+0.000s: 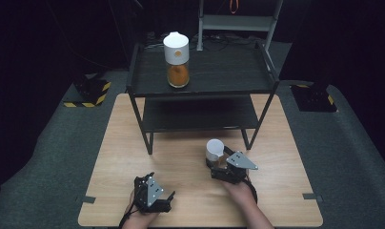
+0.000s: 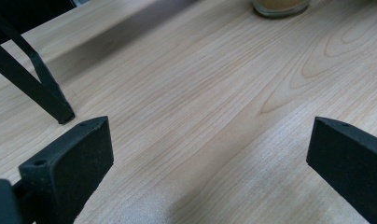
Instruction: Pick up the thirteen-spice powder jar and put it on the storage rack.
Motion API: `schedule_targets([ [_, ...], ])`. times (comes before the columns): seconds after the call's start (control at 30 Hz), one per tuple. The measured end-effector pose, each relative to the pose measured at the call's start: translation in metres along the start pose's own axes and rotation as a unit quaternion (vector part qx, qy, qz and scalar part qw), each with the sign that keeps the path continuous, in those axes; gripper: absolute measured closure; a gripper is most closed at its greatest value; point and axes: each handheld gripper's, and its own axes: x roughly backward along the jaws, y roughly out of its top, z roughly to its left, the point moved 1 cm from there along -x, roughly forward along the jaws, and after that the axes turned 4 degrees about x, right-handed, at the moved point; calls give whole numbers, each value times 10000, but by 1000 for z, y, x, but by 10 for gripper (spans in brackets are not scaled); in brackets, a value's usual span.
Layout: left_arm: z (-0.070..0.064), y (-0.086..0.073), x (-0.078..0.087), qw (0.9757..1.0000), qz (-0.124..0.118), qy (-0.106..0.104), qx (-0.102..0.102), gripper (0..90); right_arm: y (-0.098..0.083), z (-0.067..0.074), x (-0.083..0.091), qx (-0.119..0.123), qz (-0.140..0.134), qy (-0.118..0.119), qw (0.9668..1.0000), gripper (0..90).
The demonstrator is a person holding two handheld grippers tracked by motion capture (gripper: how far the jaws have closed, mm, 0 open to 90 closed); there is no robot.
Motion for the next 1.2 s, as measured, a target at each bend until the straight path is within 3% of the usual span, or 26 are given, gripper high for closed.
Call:
schedule_targets([
  [0.07, 0, 0, 0, 10000, 2, 5, 4, 6, -3, -3, -3, -31, -20, 101, 9999, 204],
  [0.33, 1, -1, 1, 10000, -21, 3, 23, 6, -13, 1, -7, -57, -194, -47, 9998, 291],
  [0.93, 1, -1, 1, 10000, -24, -15, 5, 6, -13, 1, -6, -13, -231, -48, 9997, 302],
  [1.2, 1, -1, 0, 10000, -21, -19, 15, 6, -6, -2, 9, 43, -454, -72, 9989, 302],
])
